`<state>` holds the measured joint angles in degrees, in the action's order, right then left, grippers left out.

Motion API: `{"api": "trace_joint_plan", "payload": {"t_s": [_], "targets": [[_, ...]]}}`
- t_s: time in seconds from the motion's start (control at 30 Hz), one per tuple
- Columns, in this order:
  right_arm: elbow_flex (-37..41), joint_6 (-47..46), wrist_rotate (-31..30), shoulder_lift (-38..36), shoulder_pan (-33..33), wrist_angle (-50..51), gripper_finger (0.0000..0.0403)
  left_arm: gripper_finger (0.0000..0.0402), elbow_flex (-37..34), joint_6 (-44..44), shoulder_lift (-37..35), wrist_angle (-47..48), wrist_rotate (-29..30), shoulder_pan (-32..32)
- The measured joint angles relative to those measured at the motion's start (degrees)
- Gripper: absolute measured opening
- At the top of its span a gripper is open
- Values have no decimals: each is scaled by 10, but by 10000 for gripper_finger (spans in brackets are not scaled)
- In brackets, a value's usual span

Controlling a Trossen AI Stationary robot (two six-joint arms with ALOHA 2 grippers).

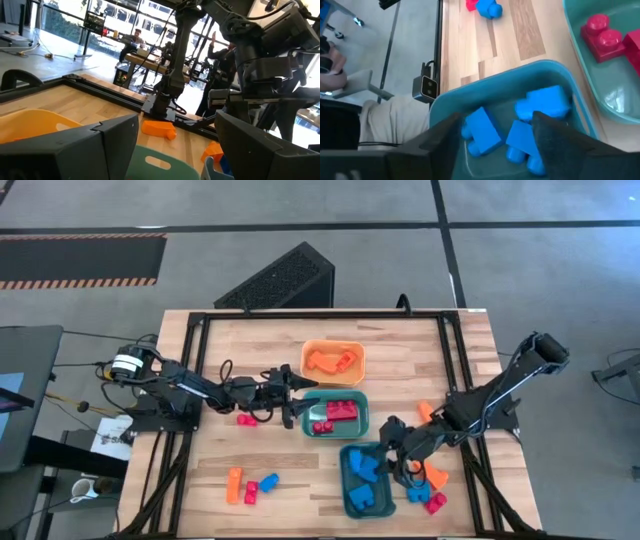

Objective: Sort & place blocks by color
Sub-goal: Put the red game piece into the green bin

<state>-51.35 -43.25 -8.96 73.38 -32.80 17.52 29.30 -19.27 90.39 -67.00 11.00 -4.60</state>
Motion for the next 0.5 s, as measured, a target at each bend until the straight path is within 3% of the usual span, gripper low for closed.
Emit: {"api": "trace_joint_plan", "payload": {"t_s": [0.13,0.5], "targets": [[0,18,-1,0,0,0,288,249,0,0,0,0,0,0],[0,19,-1,0,0,4,290,249,0,0,0,0,1,0]]}}
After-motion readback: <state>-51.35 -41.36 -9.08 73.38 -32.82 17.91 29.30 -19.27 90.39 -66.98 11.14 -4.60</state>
